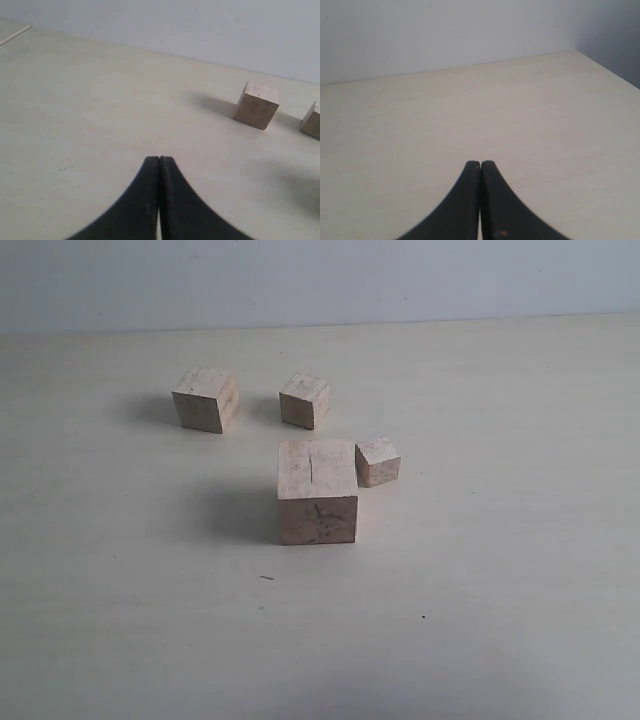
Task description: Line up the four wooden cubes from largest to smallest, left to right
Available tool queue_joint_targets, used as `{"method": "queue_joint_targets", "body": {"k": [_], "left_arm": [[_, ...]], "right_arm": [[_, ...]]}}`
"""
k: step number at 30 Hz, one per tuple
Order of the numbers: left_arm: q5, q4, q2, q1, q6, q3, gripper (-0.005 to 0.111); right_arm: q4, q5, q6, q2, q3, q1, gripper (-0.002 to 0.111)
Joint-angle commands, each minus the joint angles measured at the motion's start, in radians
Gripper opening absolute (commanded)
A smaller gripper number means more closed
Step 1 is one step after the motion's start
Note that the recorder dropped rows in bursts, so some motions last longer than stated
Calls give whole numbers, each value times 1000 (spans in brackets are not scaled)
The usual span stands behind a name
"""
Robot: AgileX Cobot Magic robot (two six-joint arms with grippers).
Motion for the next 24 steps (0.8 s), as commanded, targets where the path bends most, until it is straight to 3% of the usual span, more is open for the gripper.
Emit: {"method": "queue_joint_targets", "body": {"k": [1, 4, 10, 12, 21, 24], "left_arm": [[-9, -3, -6, -5, -2, 2, 0], [-9, -3, -6, -5, -2, 2, 0], [-9, -3, -6, -5, -2, 2, 0], [-9, -3, -6, -5, -2, 2, 0], [-9, -3, -6, -5, -2, 2, 0], [-9, -3, -6, -5, -2, 2, 0]], "right_arm": [[2, -11, -5, -7, 4, 3, 0], [6, -95, -5, -7, 4, 3, 0], [20, -606, -5, -7, 4, 3, 0], [20, -690, -5, -7, 4, 3, 0], [40, -857, 15, -7, 4, 3, 0], [36, -815, 173, -7, -10, 3, 0]]}}
